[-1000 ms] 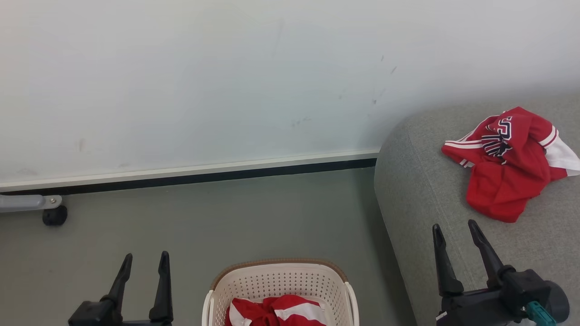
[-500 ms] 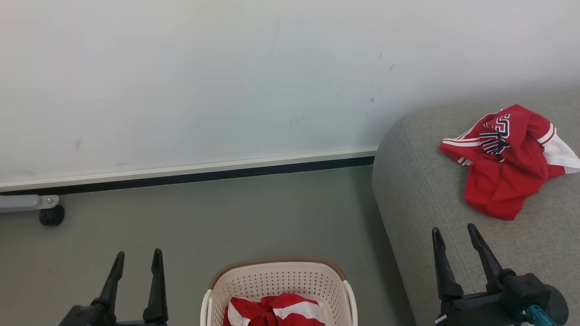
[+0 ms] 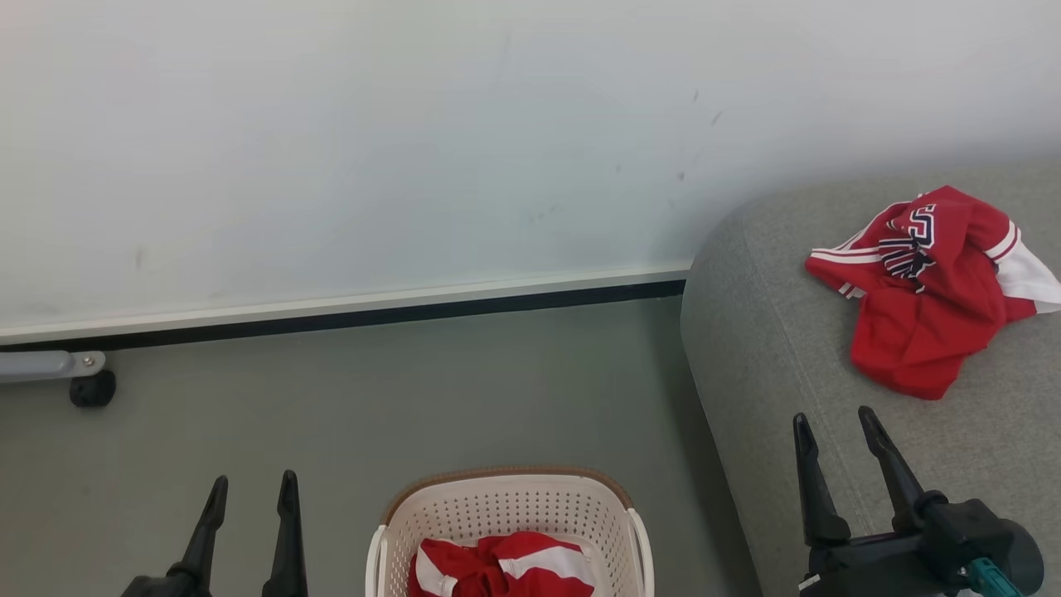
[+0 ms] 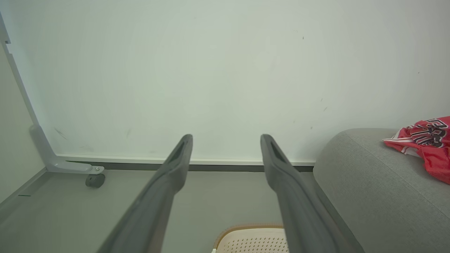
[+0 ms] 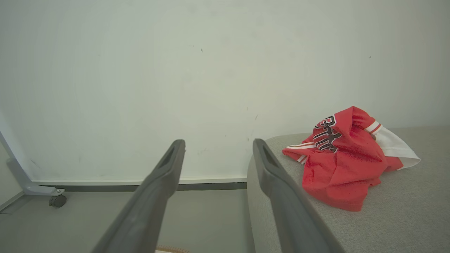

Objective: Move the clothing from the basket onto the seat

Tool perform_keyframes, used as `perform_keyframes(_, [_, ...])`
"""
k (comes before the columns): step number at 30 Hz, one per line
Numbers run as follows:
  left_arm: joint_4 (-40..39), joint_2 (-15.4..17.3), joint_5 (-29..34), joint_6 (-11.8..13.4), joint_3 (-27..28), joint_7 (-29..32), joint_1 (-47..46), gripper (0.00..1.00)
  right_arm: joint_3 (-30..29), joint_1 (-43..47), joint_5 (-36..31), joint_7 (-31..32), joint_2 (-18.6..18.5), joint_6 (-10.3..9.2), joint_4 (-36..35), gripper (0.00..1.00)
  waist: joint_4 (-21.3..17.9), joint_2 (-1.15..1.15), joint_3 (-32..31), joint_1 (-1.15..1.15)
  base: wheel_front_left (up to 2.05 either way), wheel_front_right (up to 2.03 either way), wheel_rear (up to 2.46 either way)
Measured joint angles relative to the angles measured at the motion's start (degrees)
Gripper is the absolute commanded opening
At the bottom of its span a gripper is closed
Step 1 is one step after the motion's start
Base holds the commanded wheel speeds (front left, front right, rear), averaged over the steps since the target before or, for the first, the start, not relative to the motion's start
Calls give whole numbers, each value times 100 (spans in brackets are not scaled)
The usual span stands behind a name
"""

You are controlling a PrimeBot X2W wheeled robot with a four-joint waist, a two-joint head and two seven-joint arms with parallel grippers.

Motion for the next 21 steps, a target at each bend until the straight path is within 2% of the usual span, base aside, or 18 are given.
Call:
perform_keyframes(8, [-46, 40, 64, -23, -133, 9, 13, 100, -111, -114, 0, 0, -85, 0, -205, 100, -10, 0, 286, 0, 0, 0, 0])
perform_keyframes(13, [114, 33, 171, -94, -386, 131, -369, 100, -219, -488, 1, -1, -159, 1, -279, 100, -12, 0, 601, 0, 0, 0, 0])
perform_keyframes(21, [793, -242, 446, -296, -1016, 393, -1163, 100, -379, -1213, 44, -1, -237, 8, -281, 100, -20, 1, 1190, 1, 0, 0, 0])
